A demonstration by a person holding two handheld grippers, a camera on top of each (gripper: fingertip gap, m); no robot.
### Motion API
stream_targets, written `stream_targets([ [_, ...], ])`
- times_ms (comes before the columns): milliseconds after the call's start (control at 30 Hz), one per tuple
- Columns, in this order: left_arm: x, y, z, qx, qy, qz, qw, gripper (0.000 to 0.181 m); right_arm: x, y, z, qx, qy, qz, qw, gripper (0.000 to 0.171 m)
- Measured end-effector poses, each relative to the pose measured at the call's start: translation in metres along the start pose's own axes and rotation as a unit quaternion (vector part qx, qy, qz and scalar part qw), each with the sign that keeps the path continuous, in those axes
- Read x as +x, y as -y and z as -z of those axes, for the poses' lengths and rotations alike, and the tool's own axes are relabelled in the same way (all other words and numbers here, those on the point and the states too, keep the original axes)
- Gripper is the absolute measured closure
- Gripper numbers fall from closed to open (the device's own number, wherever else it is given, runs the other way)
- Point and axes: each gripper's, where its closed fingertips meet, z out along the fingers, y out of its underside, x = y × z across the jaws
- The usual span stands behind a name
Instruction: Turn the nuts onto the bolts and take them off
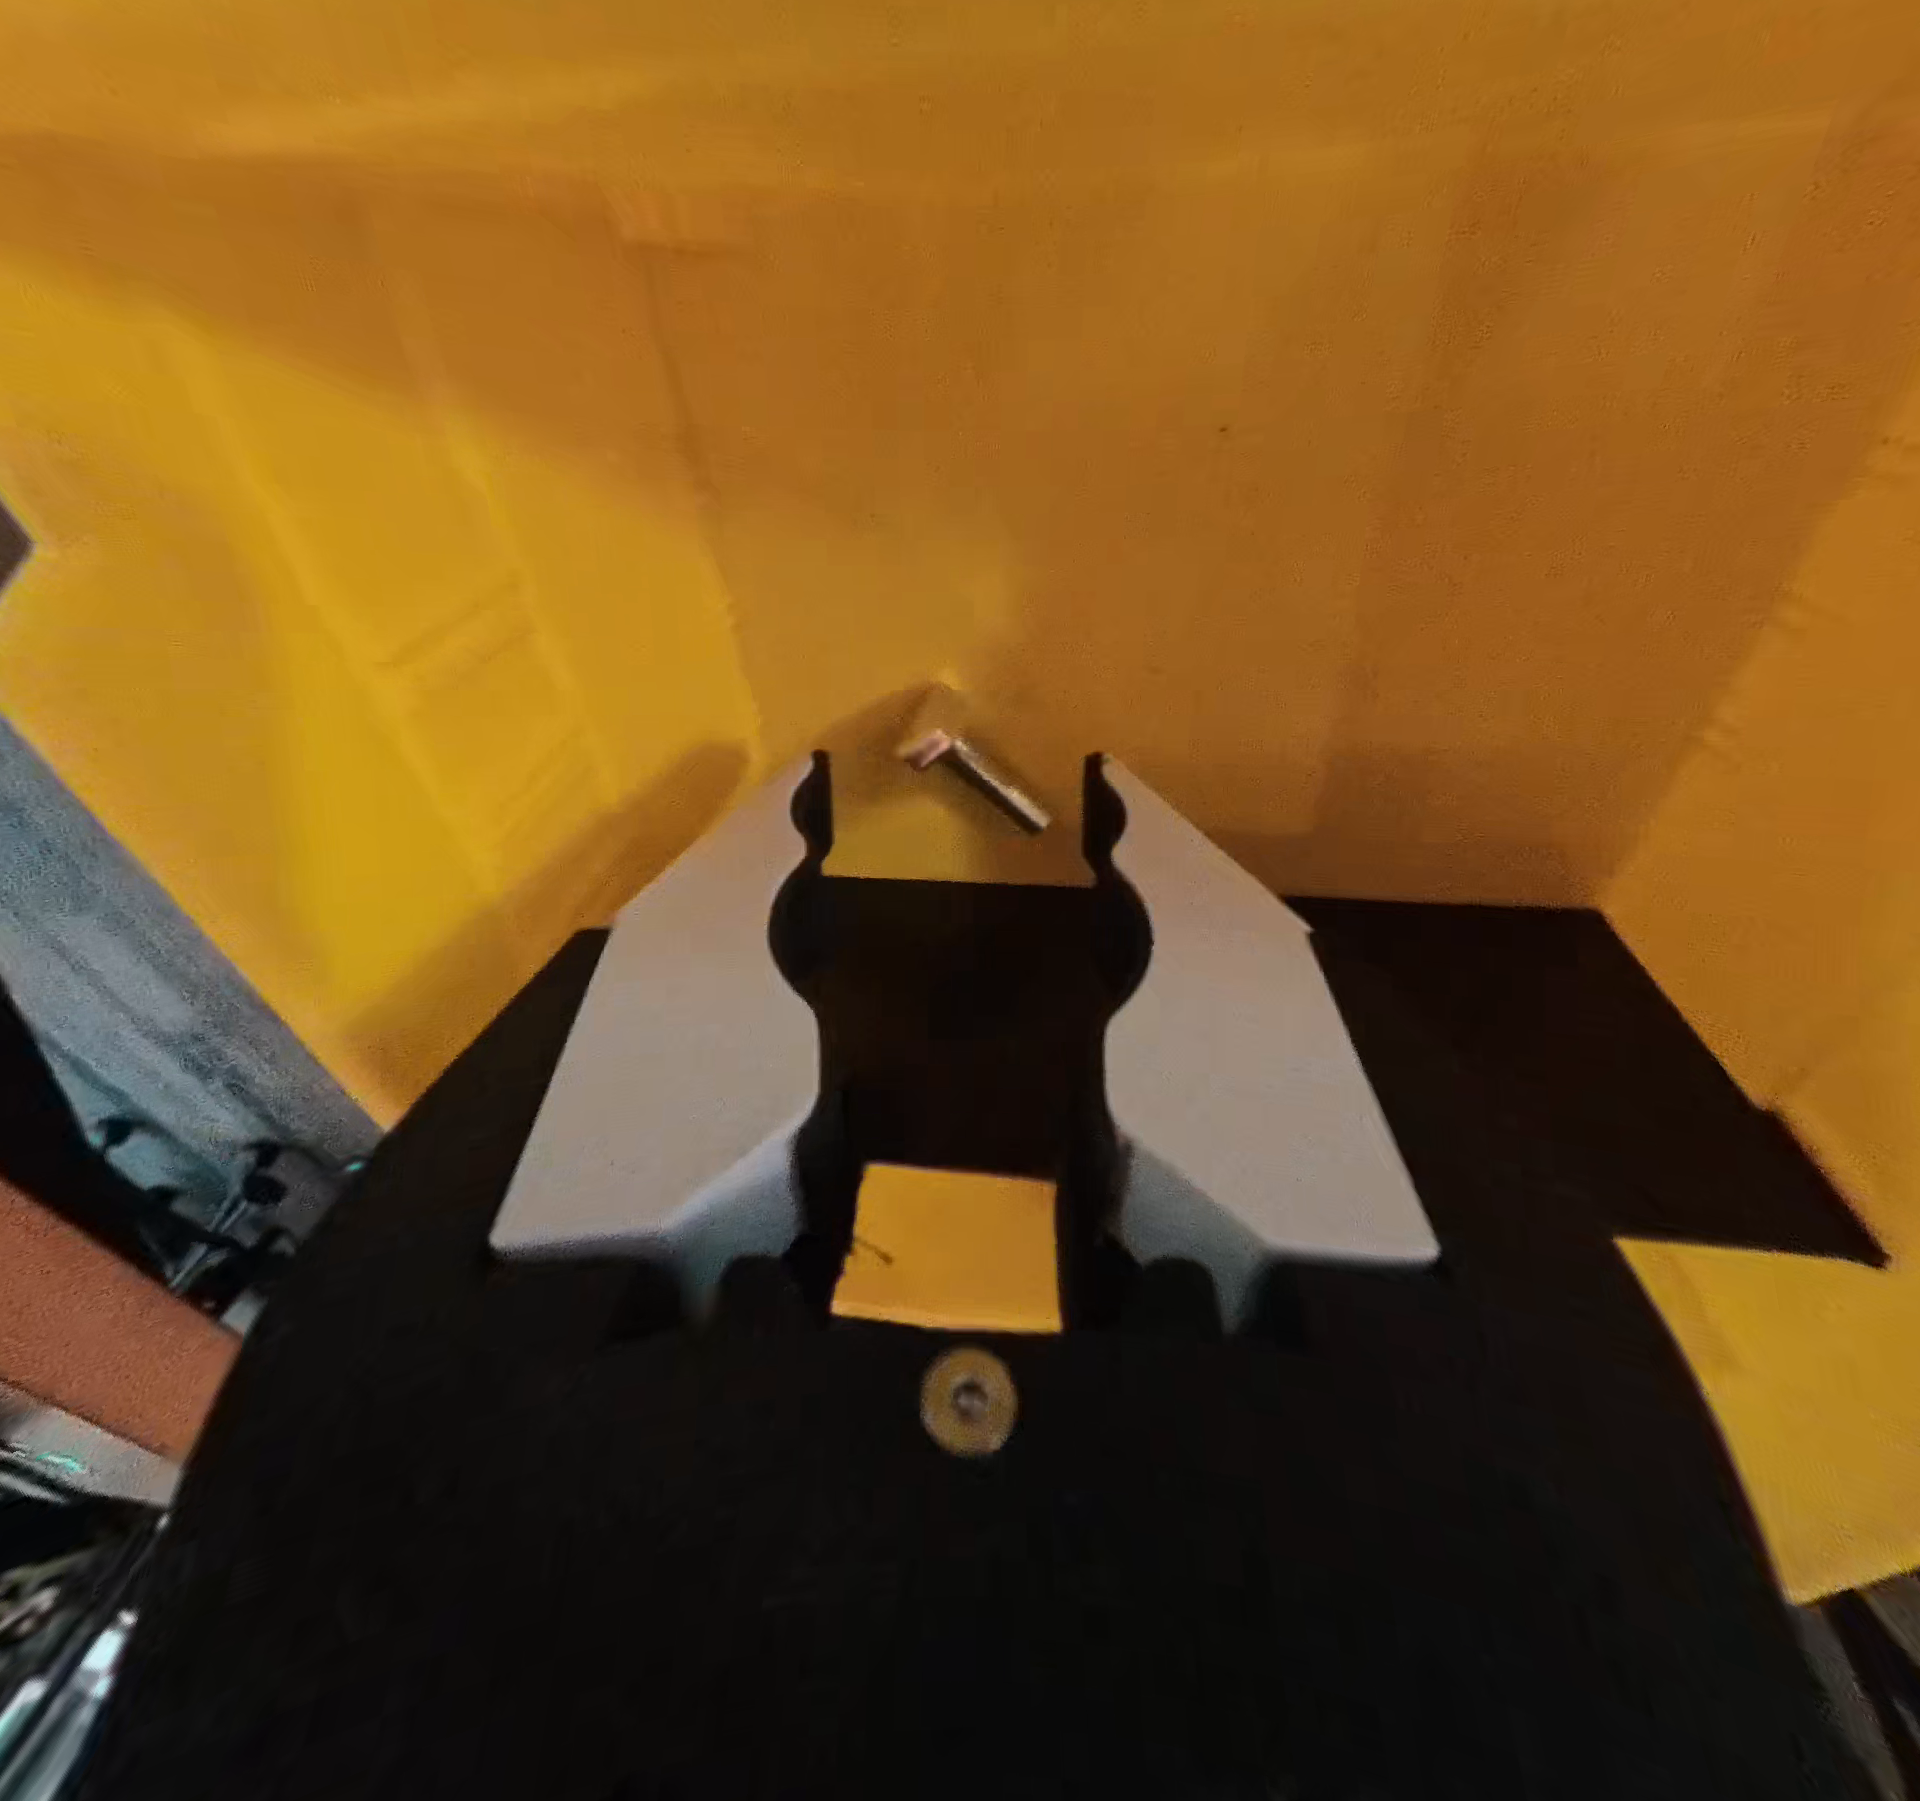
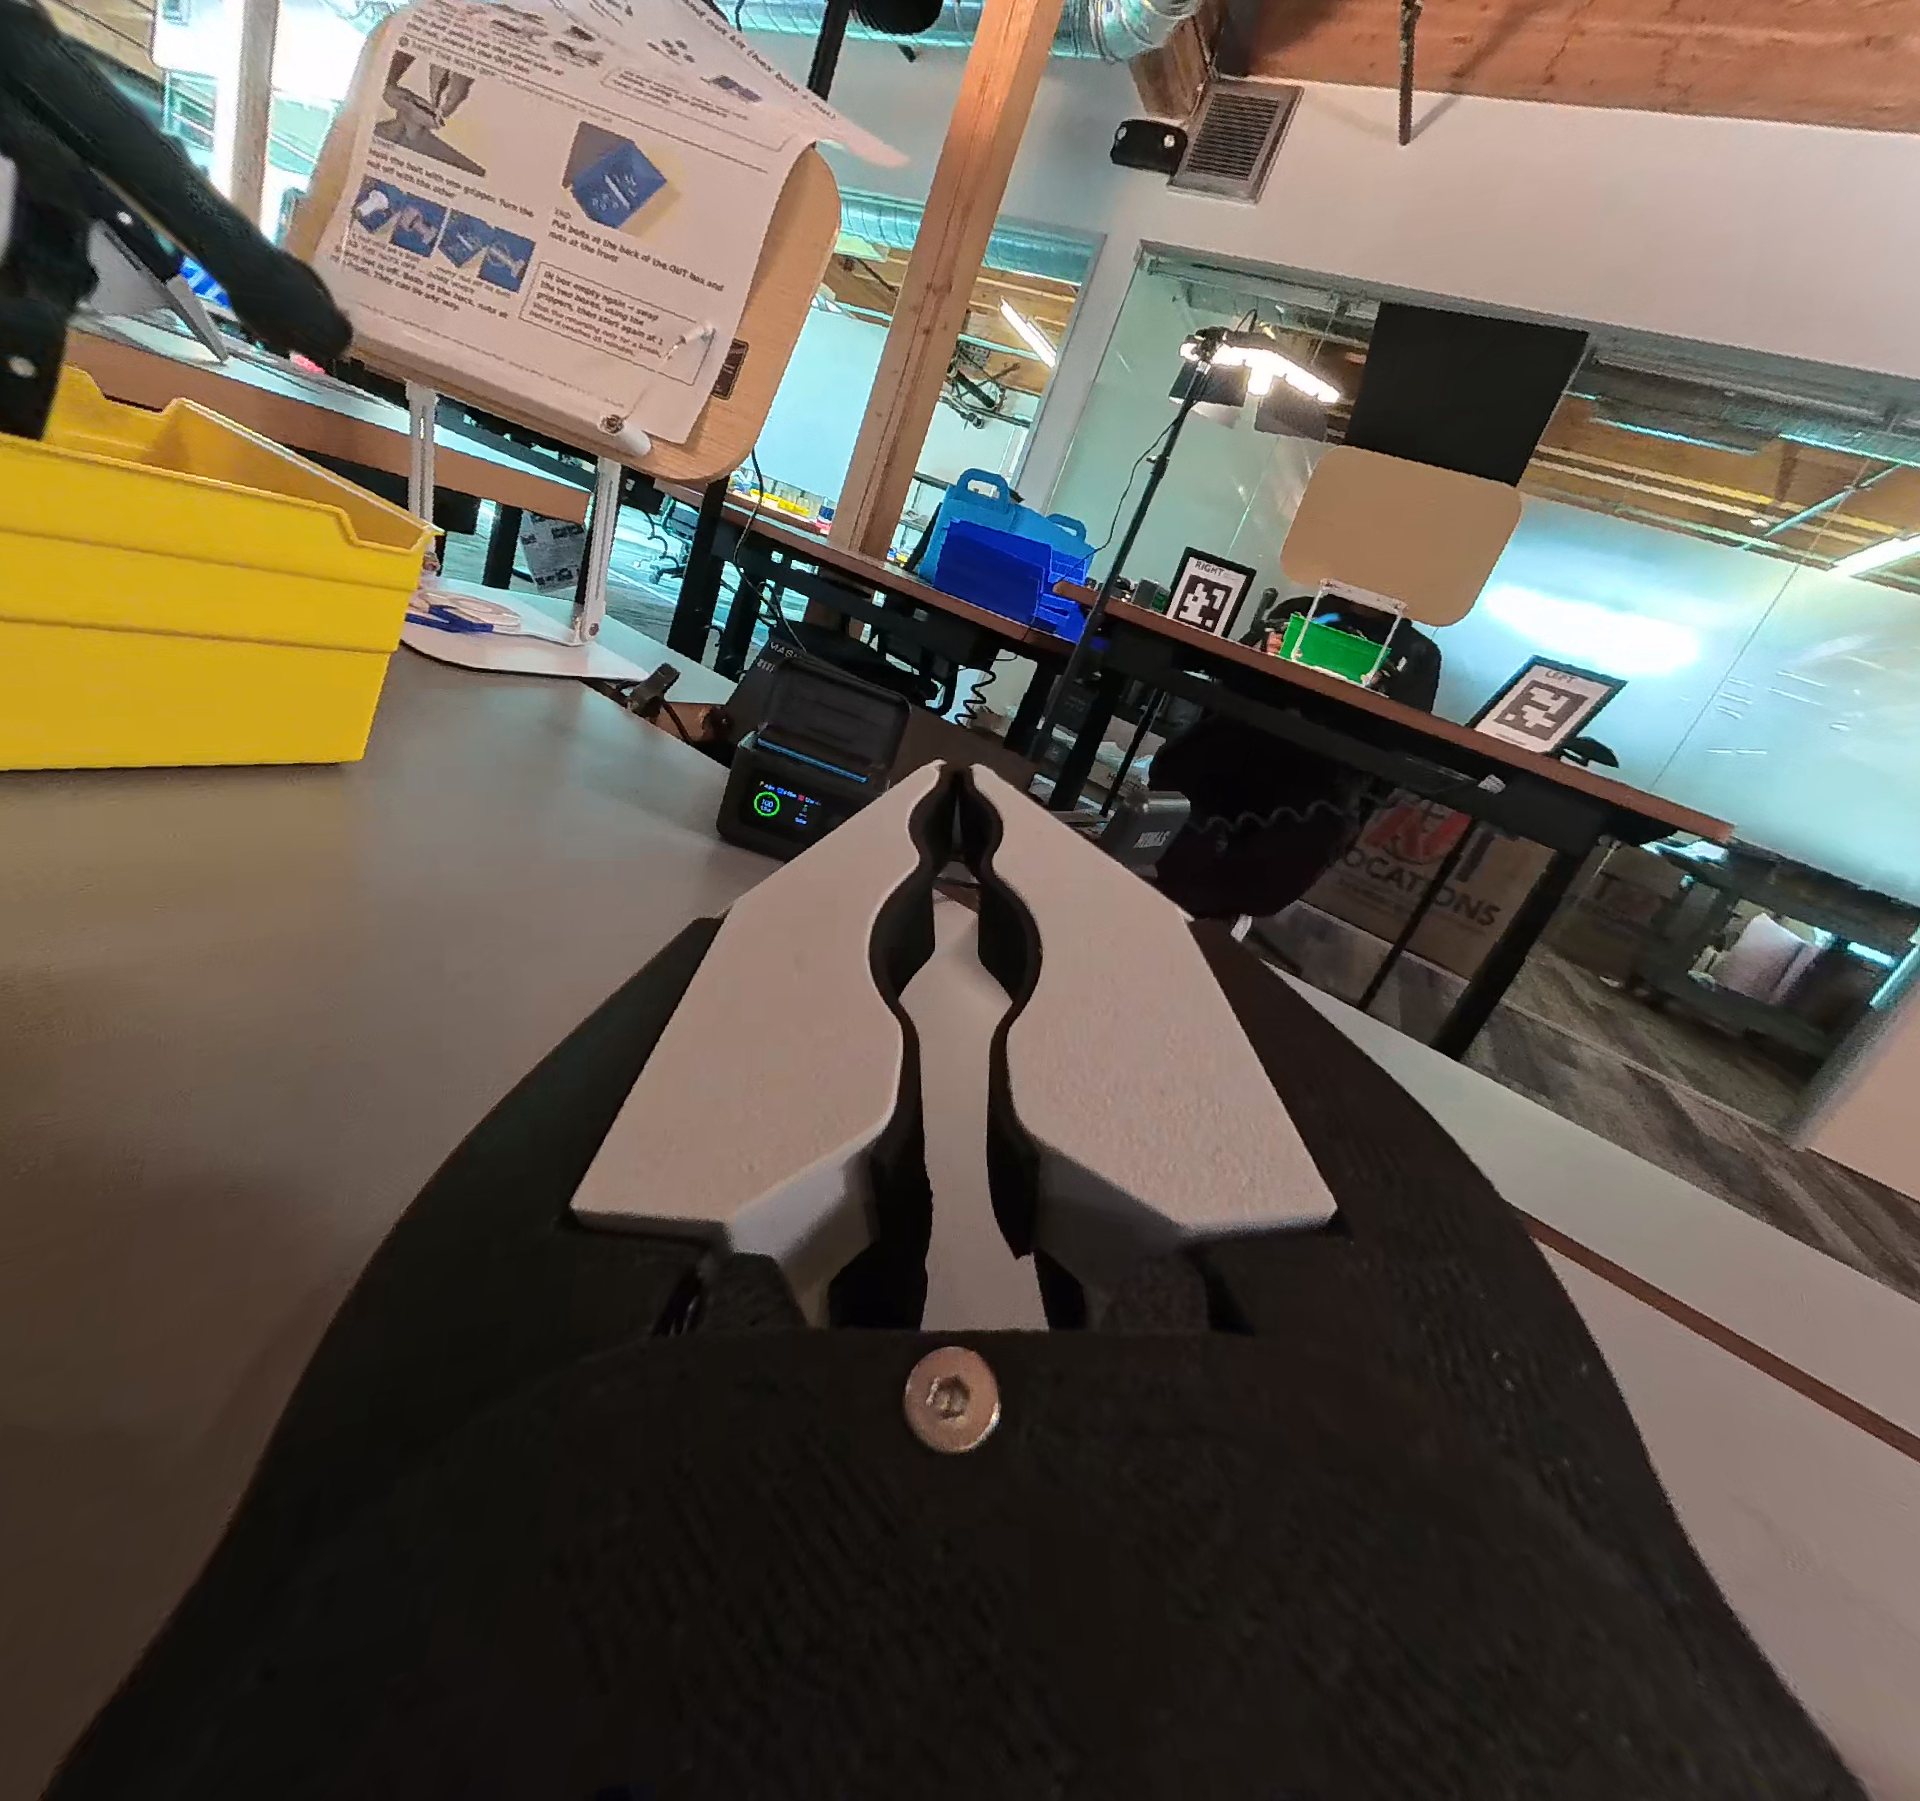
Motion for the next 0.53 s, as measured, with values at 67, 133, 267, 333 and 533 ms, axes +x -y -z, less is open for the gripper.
stream_targets([
  [67, -0.001, -0.002, -0.005, -0.006, -0.006, 0.019, 1.0, 0.131, 0.0, -0.001, 0.0, -0.002, 0.001, -0.005, 1.0, 0.171],
  [133, -0.002, -0.004, -0.009, -0.008, -0.01, 0.026, 1.0, 0.133, 0.001, -0.001, -0.001, -0.003, 0.0, -0.012, 1.0, 0.171],
  [267, 0.005, -0.004, -0.017, -0.001, -0.044, 0.028, 0.999, 0.146, 0.0, -0.003, -0.002, -0.007, 0.003, -0.017, 1.0, 0.171],
  [333, 0.006, -0.002, -0.017, 0.011, -0.043, 0.012, 0.999, 0.164, -0.001, -0.003, -0.002, -0.007, 0.004, -0.019, 1.0, 0.171],
  [533, 0.005, 0.001, -0.004, 0.038, -0.002, -0.049, 0.998, 0.165, 0.001, -0.005, -0.003, -0.01, 0.002, -0.028, 1.0, 0.171],
])
